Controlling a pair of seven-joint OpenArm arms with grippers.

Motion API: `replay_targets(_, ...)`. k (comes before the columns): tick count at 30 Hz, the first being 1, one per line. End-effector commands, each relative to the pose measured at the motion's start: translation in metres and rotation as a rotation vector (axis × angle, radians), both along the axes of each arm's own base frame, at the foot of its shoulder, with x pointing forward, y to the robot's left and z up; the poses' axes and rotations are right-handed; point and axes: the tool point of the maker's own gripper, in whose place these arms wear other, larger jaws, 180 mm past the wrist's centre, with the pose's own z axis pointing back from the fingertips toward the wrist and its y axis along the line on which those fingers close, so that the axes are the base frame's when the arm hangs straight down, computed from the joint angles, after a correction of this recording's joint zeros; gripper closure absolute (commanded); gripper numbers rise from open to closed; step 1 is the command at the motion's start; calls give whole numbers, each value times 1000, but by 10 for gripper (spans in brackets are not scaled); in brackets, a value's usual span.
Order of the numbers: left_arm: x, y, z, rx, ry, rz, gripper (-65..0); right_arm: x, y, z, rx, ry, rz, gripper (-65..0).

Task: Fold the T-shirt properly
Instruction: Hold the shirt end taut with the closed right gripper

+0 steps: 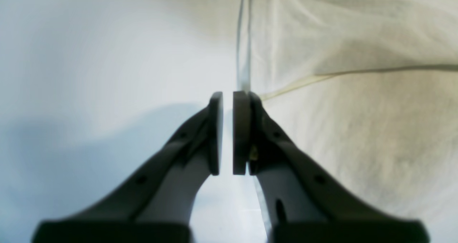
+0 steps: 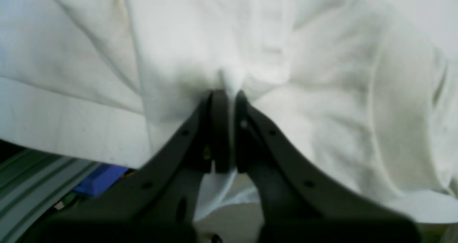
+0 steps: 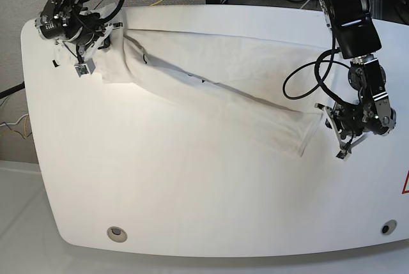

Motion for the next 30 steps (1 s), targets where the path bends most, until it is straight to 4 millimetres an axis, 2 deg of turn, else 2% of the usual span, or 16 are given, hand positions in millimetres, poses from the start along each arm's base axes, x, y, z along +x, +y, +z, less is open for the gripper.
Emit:
replay_targets(1, 12, 5, 17, 6, -53, 3, -31, 6, -3, 2, -3, -17, 1, -9)
replay_targets(3, 12, 5, 17, 6, -55, 3, -31, 7, -2, -1, 7, -10, -2, -64)
replay_targets(5, 13, 5, 17, 7, -56, 3, -31, 6, -2, -4, 14, -1, -4, -152)
replay_targets(10, 13, 5, 18, 6, -58, 4, -31, 6, -2, -5, 15, 0, -5, -459)
replay_targets(12, 13, 5, 18, 7, -59, 4, -31, 6, -2, -4, 17, 0, -5, -563)
replay_targets(14, 14, 5, 19, 7, -61, 4, -31, 6, -2, -4, 17, 0, -5, -625)
replay_targets(16, 15, 5, 20, 6, -65, 4, -31, 6, -1, -4, 18, -1, -5, -649)
replay_targets(21, 27, 6, 33, 7, -99, 6, -53, 7, -1, -4, 21, -5, -5, -641)
replay_targets(24, 31, 6, 38, 7, -110, 6, -132, 7, -1, -4, 21, -5, -5, -641)
replay_targets(30, 43, 4, 50, -5, -163, 5, -367, 7, -1, -4, 21, -5, -5, -641)
